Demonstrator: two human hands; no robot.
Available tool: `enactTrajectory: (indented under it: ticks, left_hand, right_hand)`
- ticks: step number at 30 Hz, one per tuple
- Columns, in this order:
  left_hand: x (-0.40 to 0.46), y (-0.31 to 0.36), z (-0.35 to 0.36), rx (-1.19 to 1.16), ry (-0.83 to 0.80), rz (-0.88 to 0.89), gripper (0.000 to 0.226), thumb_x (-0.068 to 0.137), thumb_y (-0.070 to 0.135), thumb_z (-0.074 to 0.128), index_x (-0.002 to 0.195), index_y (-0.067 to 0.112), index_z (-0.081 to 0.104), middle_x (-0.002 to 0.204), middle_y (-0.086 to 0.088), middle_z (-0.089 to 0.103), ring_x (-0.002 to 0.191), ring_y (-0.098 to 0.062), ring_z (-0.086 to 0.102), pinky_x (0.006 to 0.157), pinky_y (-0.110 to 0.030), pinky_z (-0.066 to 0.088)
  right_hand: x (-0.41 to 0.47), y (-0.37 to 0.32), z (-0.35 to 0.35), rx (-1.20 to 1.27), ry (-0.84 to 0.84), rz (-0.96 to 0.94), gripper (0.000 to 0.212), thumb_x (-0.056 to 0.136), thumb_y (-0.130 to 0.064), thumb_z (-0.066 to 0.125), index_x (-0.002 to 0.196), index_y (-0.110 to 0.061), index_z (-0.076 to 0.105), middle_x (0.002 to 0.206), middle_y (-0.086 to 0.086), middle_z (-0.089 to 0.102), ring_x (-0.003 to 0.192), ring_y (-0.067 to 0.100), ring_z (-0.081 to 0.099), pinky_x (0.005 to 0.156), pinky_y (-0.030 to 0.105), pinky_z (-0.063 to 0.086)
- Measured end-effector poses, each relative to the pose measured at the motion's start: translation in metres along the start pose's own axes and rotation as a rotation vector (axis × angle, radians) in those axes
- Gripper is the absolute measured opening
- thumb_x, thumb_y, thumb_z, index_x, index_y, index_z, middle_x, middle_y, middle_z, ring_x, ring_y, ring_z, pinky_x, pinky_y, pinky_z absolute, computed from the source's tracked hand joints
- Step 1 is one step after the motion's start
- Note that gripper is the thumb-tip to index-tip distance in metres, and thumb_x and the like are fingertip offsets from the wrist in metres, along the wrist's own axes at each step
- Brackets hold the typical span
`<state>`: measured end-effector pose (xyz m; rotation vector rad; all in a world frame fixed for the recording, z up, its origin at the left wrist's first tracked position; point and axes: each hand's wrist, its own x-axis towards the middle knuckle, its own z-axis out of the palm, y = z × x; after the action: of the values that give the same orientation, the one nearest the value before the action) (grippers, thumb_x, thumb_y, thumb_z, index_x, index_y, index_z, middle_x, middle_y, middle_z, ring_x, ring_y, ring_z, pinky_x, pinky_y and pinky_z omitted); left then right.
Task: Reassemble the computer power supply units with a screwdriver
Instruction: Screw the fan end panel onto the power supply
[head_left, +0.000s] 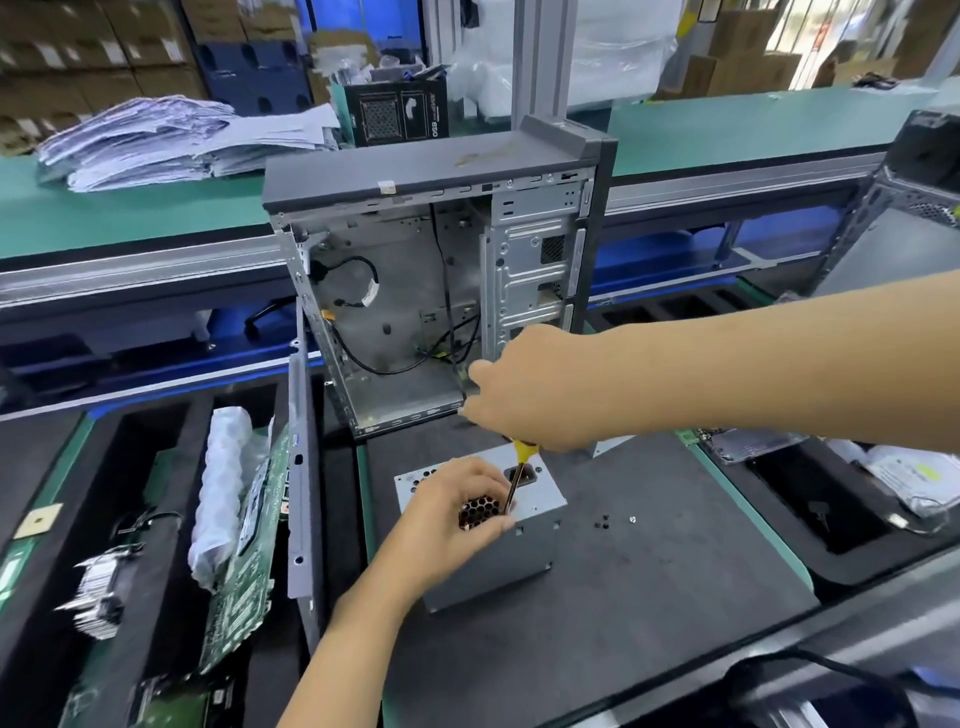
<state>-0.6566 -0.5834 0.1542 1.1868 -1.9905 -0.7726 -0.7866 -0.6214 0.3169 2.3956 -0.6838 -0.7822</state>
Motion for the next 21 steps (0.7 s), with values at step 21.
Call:
enactTrajectory:
  ticks: [21]
  left_hand:
    - [-0.002, 0.002, -0.002, -0.021, 0.013, -0.099, 0.019, 0.078, 0.005, 0.078, 0.072, 0.018, 0.065, 0.093, 0.012, 0.064, 0.093, 0.0, 0.058, 0.086, -0.014, 0.04]
  right_hand:
    - [0.003, 0.001, 0.007, 0.169, 0.064, 0.057, 0.038, 0.082, -0.031, 0.07, 0.081, -0.018, 0.035, 0.068, 0.001, 0.032, 0.055, 0.019, 0.037, 0.044, 0.026, 0.025]
